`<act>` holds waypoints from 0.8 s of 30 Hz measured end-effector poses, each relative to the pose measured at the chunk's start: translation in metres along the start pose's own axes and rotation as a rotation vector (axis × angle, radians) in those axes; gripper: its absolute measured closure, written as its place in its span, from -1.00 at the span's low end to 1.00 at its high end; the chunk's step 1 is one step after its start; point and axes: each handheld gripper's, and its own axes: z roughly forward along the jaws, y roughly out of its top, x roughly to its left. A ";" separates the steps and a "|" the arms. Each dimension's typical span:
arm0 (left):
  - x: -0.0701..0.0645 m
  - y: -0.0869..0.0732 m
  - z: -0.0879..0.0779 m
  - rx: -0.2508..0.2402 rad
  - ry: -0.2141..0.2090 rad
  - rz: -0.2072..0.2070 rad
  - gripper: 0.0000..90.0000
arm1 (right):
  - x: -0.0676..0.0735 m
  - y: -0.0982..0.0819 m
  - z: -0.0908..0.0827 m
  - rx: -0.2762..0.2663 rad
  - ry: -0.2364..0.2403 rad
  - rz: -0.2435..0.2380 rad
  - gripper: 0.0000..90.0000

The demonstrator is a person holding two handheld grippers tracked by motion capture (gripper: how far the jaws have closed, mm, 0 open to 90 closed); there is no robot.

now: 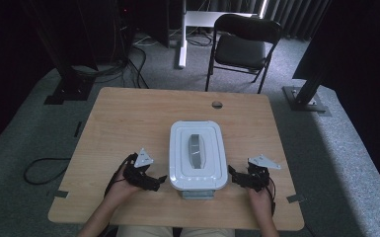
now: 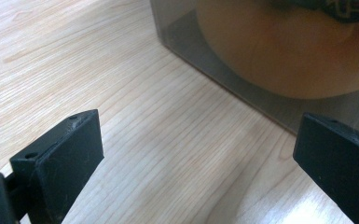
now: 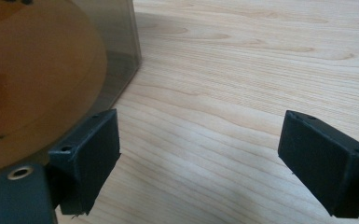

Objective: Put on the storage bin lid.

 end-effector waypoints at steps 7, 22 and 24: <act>0.008 -0.008 -0.006 0.009 0.023 -0.030 -0.95 | -0.004 -0.002 -0.005 -0.011 -0.020 -0.004 -0.72; 0.023 -0.027 -0.014 0.029 0.065 -0.082 -0.95 | -0.014 -0.010 -0.011 -0.006 -0.061 0.003 -0.72; 0.024 -0.028 -0.016 0.028 0.069 -0.084 -0.95 | -0.015 -0.011 -0.012 -0.007 -0.067 0.003 -0.72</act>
